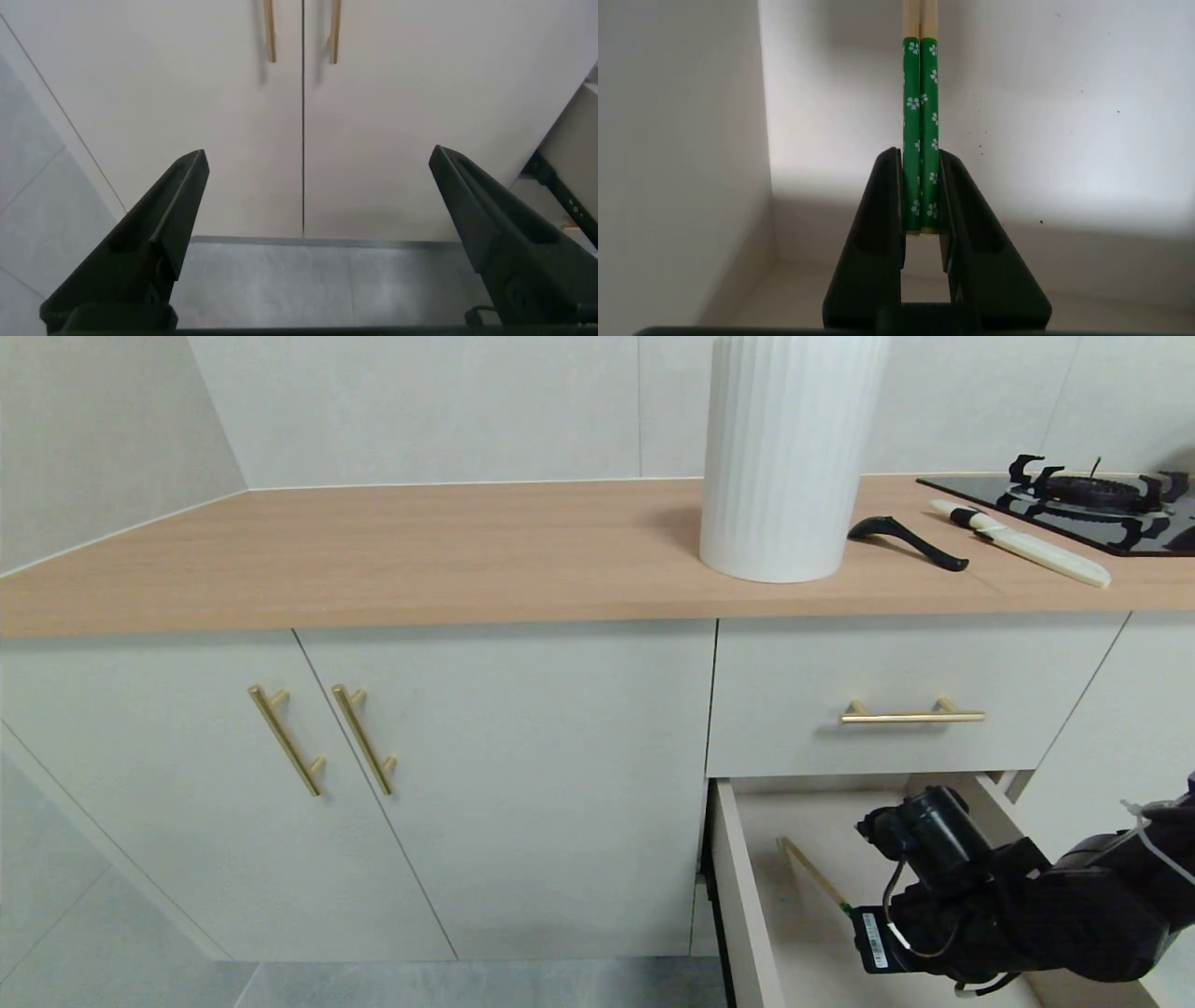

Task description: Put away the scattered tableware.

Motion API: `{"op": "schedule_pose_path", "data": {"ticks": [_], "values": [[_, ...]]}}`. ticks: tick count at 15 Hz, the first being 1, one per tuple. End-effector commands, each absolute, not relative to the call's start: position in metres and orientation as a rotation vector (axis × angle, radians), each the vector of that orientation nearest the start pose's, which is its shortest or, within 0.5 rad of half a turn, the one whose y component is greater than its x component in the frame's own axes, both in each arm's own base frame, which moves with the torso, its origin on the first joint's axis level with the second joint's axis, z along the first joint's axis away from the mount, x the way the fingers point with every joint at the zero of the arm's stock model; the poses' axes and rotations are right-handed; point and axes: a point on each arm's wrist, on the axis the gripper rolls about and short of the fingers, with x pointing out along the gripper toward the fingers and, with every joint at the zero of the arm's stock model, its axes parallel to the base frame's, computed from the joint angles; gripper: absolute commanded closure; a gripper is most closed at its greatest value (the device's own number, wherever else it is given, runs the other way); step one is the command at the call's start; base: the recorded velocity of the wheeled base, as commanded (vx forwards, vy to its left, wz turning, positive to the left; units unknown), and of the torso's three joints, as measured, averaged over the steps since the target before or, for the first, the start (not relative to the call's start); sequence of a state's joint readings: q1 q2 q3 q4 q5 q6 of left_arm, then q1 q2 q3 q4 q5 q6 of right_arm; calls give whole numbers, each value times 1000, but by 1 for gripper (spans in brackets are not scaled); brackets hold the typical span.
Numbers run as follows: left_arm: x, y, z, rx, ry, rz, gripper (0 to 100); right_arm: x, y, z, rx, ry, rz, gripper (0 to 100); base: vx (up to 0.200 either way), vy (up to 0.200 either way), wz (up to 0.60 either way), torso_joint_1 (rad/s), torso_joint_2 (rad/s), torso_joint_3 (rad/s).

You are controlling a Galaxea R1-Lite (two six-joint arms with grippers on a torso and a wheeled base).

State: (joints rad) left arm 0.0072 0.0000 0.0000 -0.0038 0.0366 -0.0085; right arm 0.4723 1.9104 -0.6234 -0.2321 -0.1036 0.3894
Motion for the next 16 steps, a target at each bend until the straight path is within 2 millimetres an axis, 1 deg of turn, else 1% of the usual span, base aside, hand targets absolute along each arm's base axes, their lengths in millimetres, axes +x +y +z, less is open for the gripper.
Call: {"op": "schedule_pose_path", "data": {"ticks": [1,2,3,4,5,7,9,12,13,14,16], "values": [[-23,1,76,-9,-5,44,0,238,119,71,80,973,152,100,0,0,0,0,0,0],[-23,1,76,-9,-5,44,0,238,119,78,90,937,156,100,0,0,0,0,0,0],[-23,1,76,-9,-5,44,0,239,121,79,93,908,156,100,0,0,0,0,0,0],[-23,1,76,-9,-5,44,0,240,124,73,86,906,154,100,0,0,0,0,0,0],[-23,1,76,-9,-5,44,0,243,127,64,78,916,152,100,0,0,0,0,0,0],[-23,1,76,-9,-5,44,0,257,135,33,60,934,135,100,0,0,0,0,0,0],[-23,1,76,-9,-5,44,0,264,140,10,51,944,134,100,0,0,0,0,0,0],[-23,1,76,-9,-5,44,0,268,144,-13,31,982,129,100,0,0,0,0,0,0],[-23,1,76,-9,-5,44,0,268,144,-16,27,992,127,100,0,0,0,0,0,0],[-23,1,76,-9,-5,44,0,268,144,-25,14,1015,121,100,0,0,0,0,0,0],[-23,1,76,-9,-5,44,0,271,144,-32,8,1028,115,100,0,0,0,0,0,0]]}}
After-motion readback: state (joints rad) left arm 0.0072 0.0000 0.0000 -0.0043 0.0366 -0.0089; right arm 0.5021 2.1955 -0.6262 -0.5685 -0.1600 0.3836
